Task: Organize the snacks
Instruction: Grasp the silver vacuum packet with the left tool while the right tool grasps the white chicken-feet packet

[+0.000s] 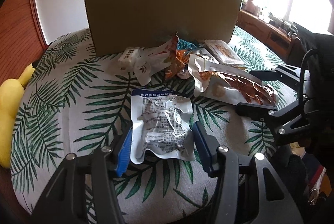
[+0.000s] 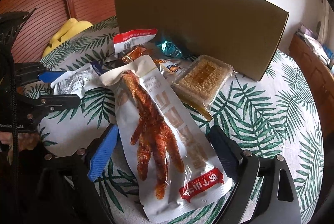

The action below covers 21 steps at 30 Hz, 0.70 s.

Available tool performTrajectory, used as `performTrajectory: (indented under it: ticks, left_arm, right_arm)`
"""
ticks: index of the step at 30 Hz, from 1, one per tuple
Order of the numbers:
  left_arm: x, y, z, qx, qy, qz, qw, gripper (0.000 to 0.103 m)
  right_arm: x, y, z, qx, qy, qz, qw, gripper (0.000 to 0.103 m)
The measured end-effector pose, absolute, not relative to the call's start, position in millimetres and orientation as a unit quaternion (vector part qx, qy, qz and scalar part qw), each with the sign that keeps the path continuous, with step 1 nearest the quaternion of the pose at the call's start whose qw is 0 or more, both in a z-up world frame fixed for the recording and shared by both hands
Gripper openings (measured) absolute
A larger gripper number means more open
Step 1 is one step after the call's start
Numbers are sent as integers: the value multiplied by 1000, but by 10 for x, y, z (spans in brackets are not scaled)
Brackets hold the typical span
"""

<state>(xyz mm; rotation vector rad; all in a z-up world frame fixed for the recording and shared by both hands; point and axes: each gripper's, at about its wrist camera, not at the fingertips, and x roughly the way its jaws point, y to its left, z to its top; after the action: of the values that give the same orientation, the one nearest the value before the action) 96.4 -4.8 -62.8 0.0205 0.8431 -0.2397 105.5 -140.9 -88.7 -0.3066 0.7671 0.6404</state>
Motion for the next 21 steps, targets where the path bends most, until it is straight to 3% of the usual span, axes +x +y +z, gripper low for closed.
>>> performTrajectory:
  ticks: [21]
  left_arm:
    - [816, -3, -486, -12, 380, -121, 917, 54]
  right_arm:
    - [1083, -1363, -870, -160, 381, 316, 854, 93]
